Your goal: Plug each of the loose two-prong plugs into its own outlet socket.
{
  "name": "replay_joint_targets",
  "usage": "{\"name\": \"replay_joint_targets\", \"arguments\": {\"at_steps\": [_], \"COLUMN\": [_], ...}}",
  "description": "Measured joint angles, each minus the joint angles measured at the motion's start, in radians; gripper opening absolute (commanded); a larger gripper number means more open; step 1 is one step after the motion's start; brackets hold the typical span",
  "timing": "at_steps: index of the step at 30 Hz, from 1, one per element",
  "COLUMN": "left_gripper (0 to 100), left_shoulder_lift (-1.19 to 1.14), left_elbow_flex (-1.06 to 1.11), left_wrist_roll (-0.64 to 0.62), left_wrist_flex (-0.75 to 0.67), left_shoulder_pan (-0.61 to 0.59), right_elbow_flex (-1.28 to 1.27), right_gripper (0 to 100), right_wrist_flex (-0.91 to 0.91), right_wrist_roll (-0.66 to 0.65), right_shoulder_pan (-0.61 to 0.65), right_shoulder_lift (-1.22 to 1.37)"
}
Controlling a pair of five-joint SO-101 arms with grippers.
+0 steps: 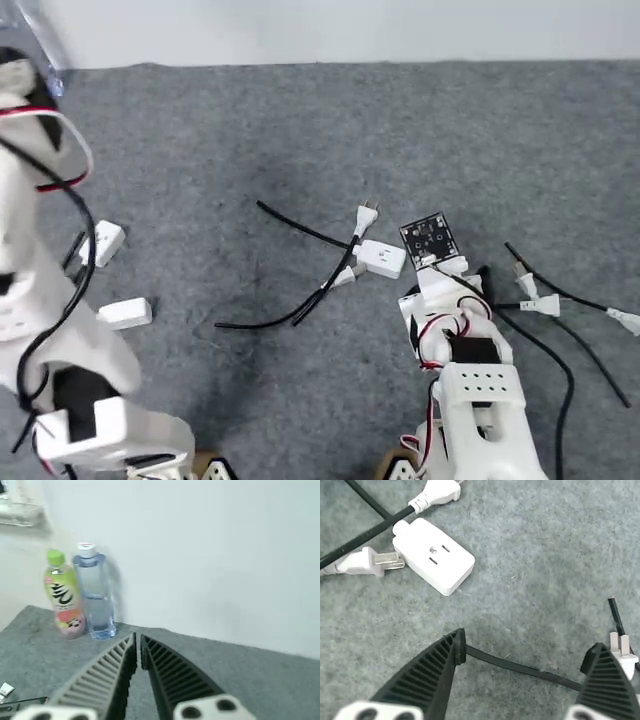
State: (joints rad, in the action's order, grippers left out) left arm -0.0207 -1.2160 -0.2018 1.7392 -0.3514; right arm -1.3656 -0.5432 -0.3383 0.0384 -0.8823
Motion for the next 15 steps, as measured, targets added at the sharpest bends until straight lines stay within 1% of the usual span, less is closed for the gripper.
{"name": "replay_joint_targets", "arguments": {"at_steps": [2,6,9,11,15], "left_gripper": [2,1,1,1,2], "left_shoulder_lift": [0.012,0.052,0.123,0.178,0.279], "left_elbow_flex": [0.018,0.133,0.267,0.371,0.603], "left_wrist_roll": [-0.008,-0.011,-0.011,-0.005,0.072], "left_wrist_flex": [0.0,0.0,0.0,0.0,0.0], "left_shoulder_pan": [-0.014,-0.017,-0.017,0.008,0.064], "right_elbow_flex": [0.0,0.0,0.0,0.0,0.0], "right_gripper": [36.1,36.1,36.1,36.1,36.1], "right_wrist_flex": [0.0,0.0,0.0,0.0,0.0], "right_wrist_roll": [0.0,0.0,0.0,0.0,0.0], "right_shoulder_pan": [-0.002,0.002,0.0,-0.002,0.002], "right_shoulder_lift": [0.0,0.0,0.0,0.0,0.0]}}
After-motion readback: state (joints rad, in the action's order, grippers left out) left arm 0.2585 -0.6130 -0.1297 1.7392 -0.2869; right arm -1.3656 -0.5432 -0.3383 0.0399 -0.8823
